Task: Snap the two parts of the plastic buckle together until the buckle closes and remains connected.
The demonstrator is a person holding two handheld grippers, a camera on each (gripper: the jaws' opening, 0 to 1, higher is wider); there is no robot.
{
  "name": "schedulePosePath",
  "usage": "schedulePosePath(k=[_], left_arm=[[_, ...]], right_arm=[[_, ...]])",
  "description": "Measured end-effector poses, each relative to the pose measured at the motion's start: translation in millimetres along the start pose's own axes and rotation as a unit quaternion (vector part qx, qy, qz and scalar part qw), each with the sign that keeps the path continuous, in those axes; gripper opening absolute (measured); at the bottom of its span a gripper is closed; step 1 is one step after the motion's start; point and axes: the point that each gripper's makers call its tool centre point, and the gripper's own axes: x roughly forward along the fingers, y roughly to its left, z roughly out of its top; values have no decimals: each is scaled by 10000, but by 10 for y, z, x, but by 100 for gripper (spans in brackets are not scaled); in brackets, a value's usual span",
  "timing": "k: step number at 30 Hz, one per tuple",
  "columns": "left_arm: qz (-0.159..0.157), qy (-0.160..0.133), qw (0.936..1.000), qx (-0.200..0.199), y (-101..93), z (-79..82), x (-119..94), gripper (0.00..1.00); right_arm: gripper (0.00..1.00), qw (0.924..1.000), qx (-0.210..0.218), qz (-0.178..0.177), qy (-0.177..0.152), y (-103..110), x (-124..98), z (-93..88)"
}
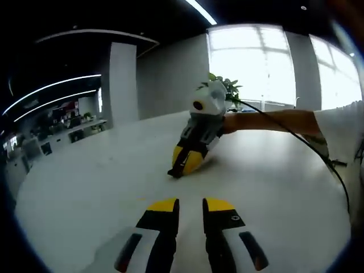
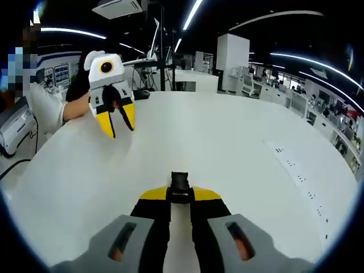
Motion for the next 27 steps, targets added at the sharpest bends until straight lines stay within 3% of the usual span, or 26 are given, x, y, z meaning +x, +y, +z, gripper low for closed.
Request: schedulePosePath(k=[16, 27], left_arm=[[-111, -304, 9994, -147, -62, 140, -48, 15], [-126, -271, 9993, -211, -55, 110, -37, 15]], right_arm=[[13, 9999, 127, 77, -76, -3, 7, -13], [19, 9991, 343, 27, -242, 21, -37, -36]])
